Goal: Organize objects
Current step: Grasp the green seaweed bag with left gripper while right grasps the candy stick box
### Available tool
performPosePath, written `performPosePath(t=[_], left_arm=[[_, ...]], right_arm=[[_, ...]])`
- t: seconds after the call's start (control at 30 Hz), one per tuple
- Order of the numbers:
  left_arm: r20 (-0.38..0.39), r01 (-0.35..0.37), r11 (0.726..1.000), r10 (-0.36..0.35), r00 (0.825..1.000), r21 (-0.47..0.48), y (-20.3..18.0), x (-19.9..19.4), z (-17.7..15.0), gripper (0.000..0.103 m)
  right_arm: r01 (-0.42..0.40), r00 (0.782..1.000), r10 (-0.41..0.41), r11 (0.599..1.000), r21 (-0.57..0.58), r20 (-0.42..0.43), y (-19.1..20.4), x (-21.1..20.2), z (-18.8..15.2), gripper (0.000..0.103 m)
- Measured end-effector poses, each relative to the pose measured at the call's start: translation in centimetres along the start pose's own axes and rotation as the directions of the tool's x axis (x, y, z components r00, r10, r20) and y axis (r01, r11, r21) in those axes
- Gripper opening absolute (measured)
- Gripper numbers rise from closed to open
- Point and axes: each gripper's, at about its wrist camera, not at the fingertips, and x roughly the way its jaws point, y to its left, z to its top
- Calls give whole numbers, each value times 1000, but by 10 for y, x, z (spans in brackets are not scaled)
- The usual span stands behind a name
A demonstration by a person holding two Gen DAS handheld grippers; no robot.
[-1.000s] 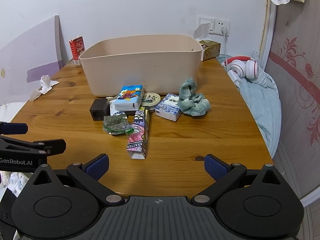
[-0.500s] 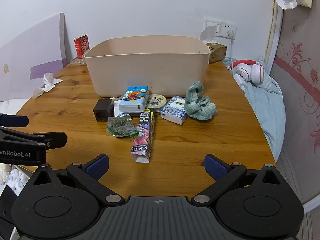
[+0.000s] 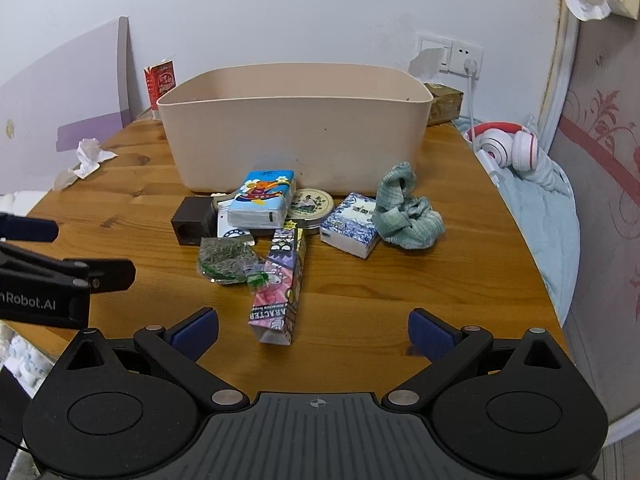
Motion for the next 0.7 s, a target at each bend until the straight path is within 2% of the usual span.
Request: performPosePath(t=[0.27, 0.57, 0.7], left_arm=[[10, 21, 1000, -21, 1000, 8, -4, 18, 14, 103], [18, 93, 996, -93, 996, -14, -15, 42, 30, 103], [-7, 121, 992, -121, 993, -26, -25, 56, 34, 103]], right_arm=[[-23, 998, 21, 999, -32, -56, 4, 28, 2, 92], [-23, 996, 20, 999, -33, -92, -7, 51, 6, 81], [-33, 994, 30, 999, -30, -102, -15, 56, 6, 76]])
